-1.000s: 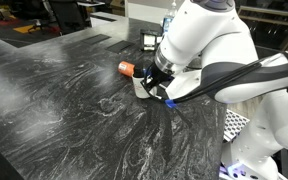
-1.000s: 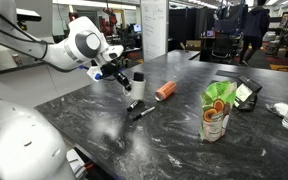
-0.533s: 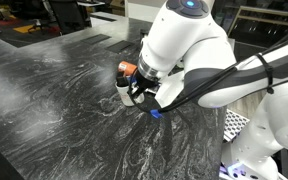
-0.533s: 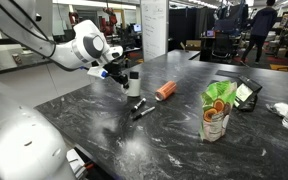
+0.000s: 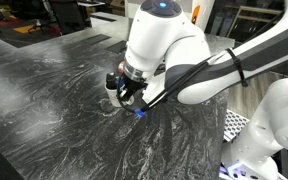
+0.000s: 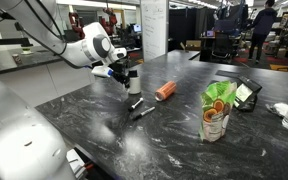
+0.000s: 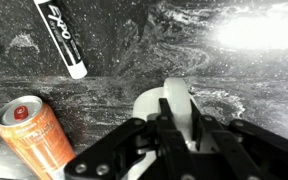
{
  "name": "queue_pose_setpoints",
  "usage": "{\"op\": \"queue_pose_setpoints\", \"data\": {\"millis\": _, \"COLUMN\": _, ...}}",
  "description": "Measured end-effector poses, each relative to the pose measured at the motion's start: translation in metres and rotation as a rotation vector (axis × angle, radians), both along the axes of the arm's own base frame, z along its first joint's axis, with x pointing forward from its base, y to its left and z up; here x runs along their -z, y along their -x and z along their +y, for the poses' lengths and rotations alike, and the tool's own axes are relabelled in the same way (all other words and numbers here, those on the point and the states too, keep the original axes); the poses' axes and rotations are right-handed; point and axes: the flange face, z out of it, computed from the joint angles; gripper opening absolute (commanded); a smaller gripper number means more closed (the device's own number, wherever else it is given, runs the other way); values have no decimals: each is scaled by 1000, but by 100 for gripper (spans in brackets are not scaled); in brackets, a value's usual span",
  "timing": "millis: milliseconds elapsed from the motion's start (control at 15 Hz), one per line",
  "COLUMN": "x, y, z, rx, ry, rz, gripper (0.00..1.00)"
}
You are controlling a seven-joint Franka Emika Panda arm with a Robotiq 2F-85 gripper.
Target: Move the cup to the left
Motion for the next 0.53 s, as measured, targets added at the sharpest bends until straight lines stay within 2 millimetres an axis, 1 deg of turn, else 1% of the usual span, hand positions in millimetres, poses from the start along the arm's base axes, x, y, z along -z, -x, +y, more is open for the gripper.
{"op": "queue_pose_setpoints", "data": {"millis": 67, "x": 3, "y": -1, "z": -2, "rx": 7, "ry": 0, "rz": 10, "gripper": 49}}
{"op": "queue_pose_setpoints", "data": {"millis": 133, "x": 6, "y": -2, "z": -4, "rx": 13, "ry": 0, "rz": 19, "gripper": 57}}
{"op": "queue_pose_setpoints", "data": {"millis": 200, "x": 7, "y": -3, "z": -5, "rx": 20, "ry": 0, "rz": 26, "gripper": 63}}
{"op": "queue_pose_setpoints", "data": {"millis": 400, "x": 8, "y": -4, "z": -10, "rx": 47, "ry": -7, "rz": 40, "gripper": 86}}
{"op": "queue_pose_setpoints", "data": {"millis": 533, "x": 7, "y": -3, "z": -12, "rx": 83, "ry": -20, "rz": 69, "gripper": 98}}
